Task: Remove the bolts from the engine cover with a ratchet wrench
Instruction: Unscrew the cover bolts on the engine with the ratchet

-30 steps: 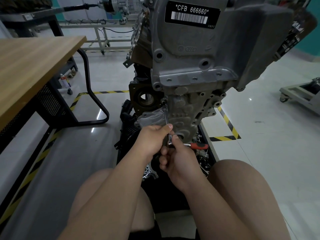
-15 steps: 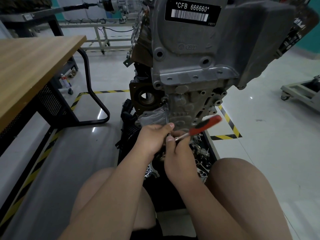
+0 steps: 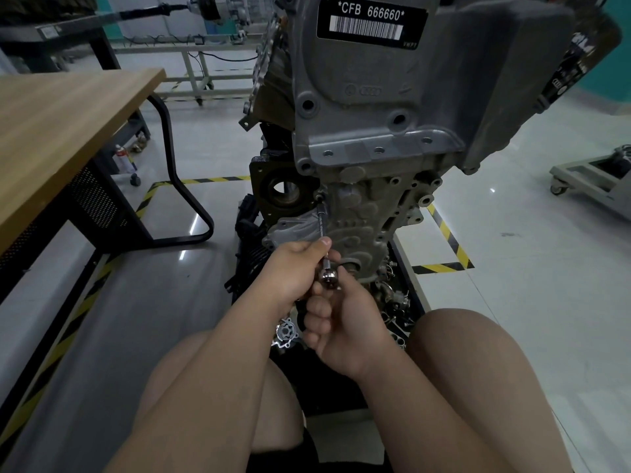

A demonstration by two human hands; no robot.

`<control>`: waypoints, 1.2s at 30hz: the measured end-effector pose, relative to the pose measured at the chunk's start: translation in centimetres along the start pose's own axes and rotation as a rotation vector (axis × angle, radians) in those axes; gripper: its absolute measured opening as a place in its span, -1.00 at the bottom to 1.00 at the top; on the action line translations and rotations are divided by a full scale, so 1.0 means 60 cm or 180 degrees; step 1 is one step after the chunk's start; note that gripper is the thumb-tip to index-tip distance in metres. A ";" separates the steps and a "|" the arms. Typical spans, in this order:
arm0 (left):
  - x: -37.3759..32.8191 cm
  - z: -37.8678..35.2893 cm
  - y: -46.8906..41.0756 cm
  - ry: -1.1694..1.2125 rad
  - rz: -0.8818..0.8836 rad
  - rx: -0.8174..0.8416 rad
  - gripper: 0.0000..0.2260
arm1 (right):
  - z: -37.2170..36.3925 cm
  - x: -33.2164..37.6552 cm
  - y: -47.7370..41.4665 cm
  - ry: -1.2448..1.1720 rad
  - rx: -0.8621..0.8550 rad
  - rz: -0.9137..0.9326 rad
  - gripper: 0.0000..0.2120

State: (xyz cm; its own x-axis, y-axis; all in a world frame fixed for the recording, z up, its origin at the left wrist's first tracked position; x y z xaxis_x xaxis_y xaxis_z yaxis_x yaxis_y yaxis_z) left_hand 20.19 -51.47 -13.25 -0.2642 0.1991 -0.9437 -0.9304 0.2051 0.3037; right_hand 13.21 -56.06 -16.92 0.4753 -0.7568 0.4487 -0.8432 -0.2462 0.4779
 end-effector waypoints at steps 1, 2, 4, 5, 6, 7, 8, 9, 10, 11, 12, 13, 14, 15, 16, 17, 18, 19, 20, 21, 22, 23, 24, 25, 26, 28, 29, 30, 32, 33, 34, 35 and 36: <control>-0.001 0.003 -0.001 0.0047 -0.0009 -0.0015 -0.69 | -0.013 -0.009 0.003 -0.0351 0.0209 -0.0168 -0.47; -0.002 0.005 -0.002 0.0065 -0.0018 -0.0031 -0.69 | -0.023 -0.014 0.006 -0.0639 0.0364 -0.0272 -0.47; -0.003 0.008 -0.002 0.0055 -0.0033 -0.0029 -0.69 | -0.035 -0.018 0.009 -0.1013 0.0562 -0.0371 -0.49; -0.003 0.008 -0.003 0.0067 -0.0043 -0.0022 -0.69 | -0.040 -0.019 0.010 -0.1113 0.0628 -0.0391 -0.51; -0.003 0.008 -0.002 0.0093 -0.0051 -0.0019 -0.70 | -0.044 -0.019 0.011 -0.1176 0.0675 -0.0391 -0.53; -0.003 0.008 -0.002 0.0118 -0.0058 -0.0025 -0.70 | -0.045 -0.018 0.011 -0.1209 0.0700 -0.0375 -0.54; -0.003 0.008 -0.002 0.0133 -0.0066 -0.0042 -0.71 | -0.045 -0.018 0.011 -0.1218 0.0698 -0.0348 -0.53; -0.003 0.008 -0.002 0.0129 -0.0075 -0.0066 -0.72 | -0.043 -0.017 0.009 -0.1193 0.0667 -0.0306 -0.52; -0.003 0.009 -0.002 0.0113 -0.0082 -0.0094 -0.72 | -0.039 -0.016 0.007 -0.1130 0.0606 -0.0244 -0.50; -0.002 0.009 -0.003 0.0096 -0.0086 -0.0118 -0.72 | -0.033 -0.014 0.004 -0.1018 0.0514 -0.0161 -0.47; -0.002 0.009 -0.003 0.0091 -0.0084 -0.0131 -0.71 | -0.025 -0.011 0.001 -0.0848 0.0377 -0.0053 -0.46; -0.001 0.009 -0.003 0.0101 -0.0075 -0.0130 -0.71 | -0.016 -0.007 -0.002 -0.0610 0.0196 0.0081 -0.46; 0.000 0.009 -0.003 0.0122 -0.0066 -0.0122 -0.71 | -0.004 -0.001 -0.005 -0.0300 -0.0018 0.0243 -0.46; 0.000 0.008 -0.003 0.0135 -0.0060 -0.0116 -0.71 | 0.008 0.009 -0.005 0.0086 -0.0241 0.0441 -0.47; 0.000 0.009 -0.004 0.0131 -0.0056 -0.0119 -0.72 | 0.018 0.021 -0.002 0.0535 -0.0454 0.0680 -0.47; 0.001 0.010 -0.005 0.0104 -0.0053 -0.0133 -0.73 | 0.026 0.036 0.002 0.1012 -0.0640 0.0955 -0.46; 0.001 0.011 -0.006 0.0061 -0.0054 -0.0159 -0.73 | 0.028 0.052 0.009 0.1492 -0.0785 0.1243 -0.44; 0.001 0.012 -0.007 0.0017 -0.0061 -0.0186 -0.73 | 0.027 0.067 0.018 0.1970 -0.0899 0.1521 -0.43; 0.002 0.013 -0.007 -0.0012 -0.0070 -0.0205 -0.73 | 0.023 0.082 0.027 0.2479 -0.1006 0.1782 -0.43; 0.002 0.013 -0.008 -0.0023 -0.0076 -0.0215 -0.73 | 0.016 0.095 0.035 0.3041 -0.1112 0.2005 -0.46; 0.002 0.014 -0.008 -0.0027 -0.0080 -0.0222 -0.73 | 0.007 0.105 0.042 0.3637 -0.1206 0.2164 -0.49; 0.002 0.015 -0.008 -0.0033 -0.0084 -0.0237 -0.73 | -0.002 0.111 0.045 0.4237 -0.1307 0.2248 -0.51; 0.002 0.016 -0.008 -0.0042 -0.0090 -0.0251 -0.72 | -0.010 0.117 0.047 0.4772 -0.1432 0.2328 -0.52; 0.002 0.016 -0.007 -0.0042 -0.0094 -0.0257 -0.72 | -0.016 0.122 0.048 0.5159 -0.1548 0.2416 -0.53; 0.003 0.016 -0.007 -0.0035 -0.0098 -0.0253 -0.71 | -0.019 0.127 0.049 0.5386 -0.1635 0.2476 -0.53; 0.002 0.013 -0.006 -0.0023 -0.0117 -0.0234 -0.71 | -0.016 0.133 0.049 0.5439 -0.1722 0.2475 -0.50; 0.001 0.013 -0.006 -0.0019 -0.0132 -0.0234 -0.71 | -0.011 0.135 0.049 0.5209 -0.1680 0.2438 -0.50; 0.000 0.012 -0.005 -0.0014 -0.0147 -0.0234 -0.71 | -0.006 0.134 0.049 0.4752 -0.1546 0.2397 -0.52; -0.002 0.010 -0.005 -0.0004 -0.0153 -0.0211 -0.69 | 0.007 0.121 0.044 0.3396 -0.1119 0.2181 -0.56; -0.002 0.009 -0.006 -0.0010 -0.0147 -0.0182 -0.68 | 0.014 0.107 0.037 0.2712 -0.0936 0.1953 -0.54; -0.002 0.008 -0.005 -0.0027 -0.0134 -0.0153 -0.68 | 0.019 0.090 0.028 0.2102 -0.0773 0.1685 -0.53; -0.002 0.007 -0.005 -0.0046 -0.0114 -0.0139 -0.67 | 0.021 0.071 0.020 0.1585 -0.0635 0.1388 -0.53; -0.001 0.007 -0.004 -0.0048 -0.0087 -0.0141 -0.67 | 0.020 0.052 0.012 0.1150 -0.0517 0.1076 -0.54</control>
State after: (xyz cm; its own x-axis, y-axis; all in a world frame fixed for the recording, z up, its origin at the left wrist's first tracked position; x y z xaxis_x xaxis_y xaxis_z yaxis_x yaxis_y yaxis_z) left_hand 20.55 -51.10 -13.24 -0.2350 0.2087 -0.9493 -0.9477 0.1679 0.2715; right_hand 13.80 -59.34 -16.10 0.2638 -0.5135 0.8165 -0.9284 0.0945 0.3593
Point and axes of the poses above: each hand's wrist, its own y-axis away from the middle knuckle, its own z-axis out of the back of the hand, x = y × z, the point moved 9 cm from there along -y, towards the middle knuckle, and after that the axes turned 5 degrees about -y, right-handed, at the moved point
